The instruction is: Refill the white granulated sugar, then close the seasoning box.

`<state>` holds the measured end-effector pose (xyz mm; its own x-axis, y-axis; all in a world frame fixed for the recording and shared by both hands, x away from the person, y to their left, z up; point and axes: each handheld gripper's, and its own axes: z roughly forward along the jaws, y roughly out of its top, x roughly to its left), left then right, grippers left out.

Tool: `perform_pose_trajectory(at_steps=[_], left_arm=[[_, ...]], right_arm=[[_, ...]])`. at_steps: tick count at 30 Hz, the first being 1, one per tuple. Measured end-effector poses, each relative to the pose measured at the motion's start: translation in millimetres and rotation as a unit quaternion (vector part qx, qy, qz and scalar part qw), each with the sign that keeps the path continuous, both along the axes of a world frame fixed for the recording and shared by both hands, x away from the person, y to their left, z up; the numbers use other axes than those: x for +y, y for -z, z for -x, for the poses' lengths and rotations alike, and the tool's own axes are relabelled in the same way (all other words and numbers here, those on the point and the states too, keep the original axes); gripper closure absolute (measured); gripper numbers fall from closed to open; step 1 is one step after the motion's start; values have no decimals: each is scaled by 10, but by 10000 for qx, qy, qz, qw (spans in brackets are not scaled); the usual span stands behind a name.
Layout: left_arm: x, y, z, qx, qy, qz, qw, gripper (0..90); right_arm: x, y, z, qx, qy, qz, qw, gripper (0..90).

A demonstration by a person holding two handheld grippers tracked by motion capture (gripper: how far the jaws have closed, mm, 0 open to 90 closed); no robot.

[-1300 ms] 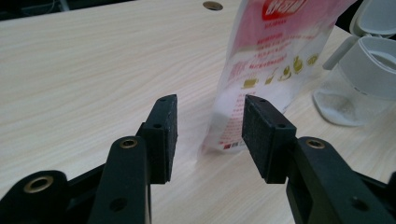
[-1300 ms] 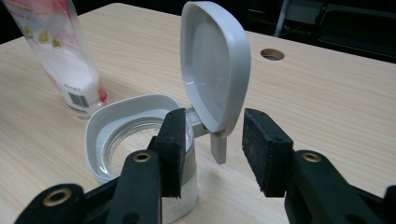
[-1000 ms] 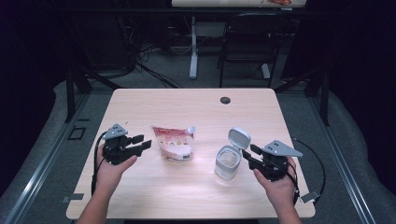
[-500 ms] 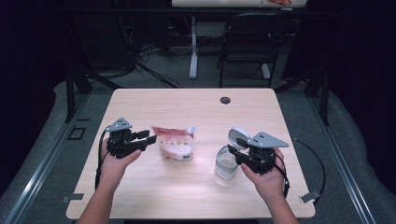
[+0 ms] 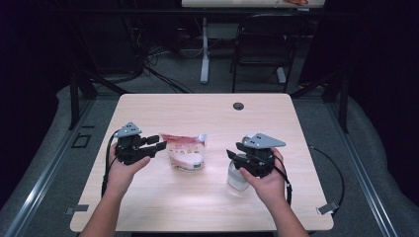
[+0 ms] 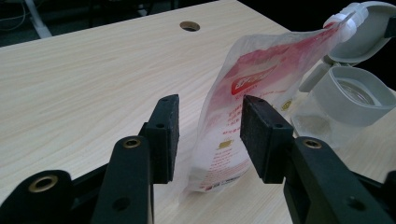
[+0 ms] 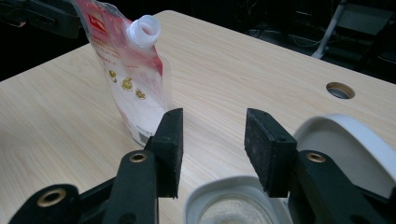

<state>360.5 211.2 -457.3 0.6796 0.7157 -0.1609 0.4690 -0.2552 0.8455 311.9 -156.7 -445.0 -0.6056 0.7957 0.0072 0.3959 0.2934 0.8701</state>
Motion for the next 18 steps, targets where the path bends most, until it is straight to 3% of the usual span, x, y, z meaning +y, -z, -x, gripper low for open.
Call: perform_pose_trajectory(at_steps=[8, 18], left_arm=[[-20, 10, -5, -5, 57, -29, 10000, 603], [-54, 26, -16, -11, 126, -68, 9999, 607]], right_arm=[[199, -17, -103, -22, -165, 9, 9999, 577], [401, 18, -277, 145, -304, -139, 9993, 565]])
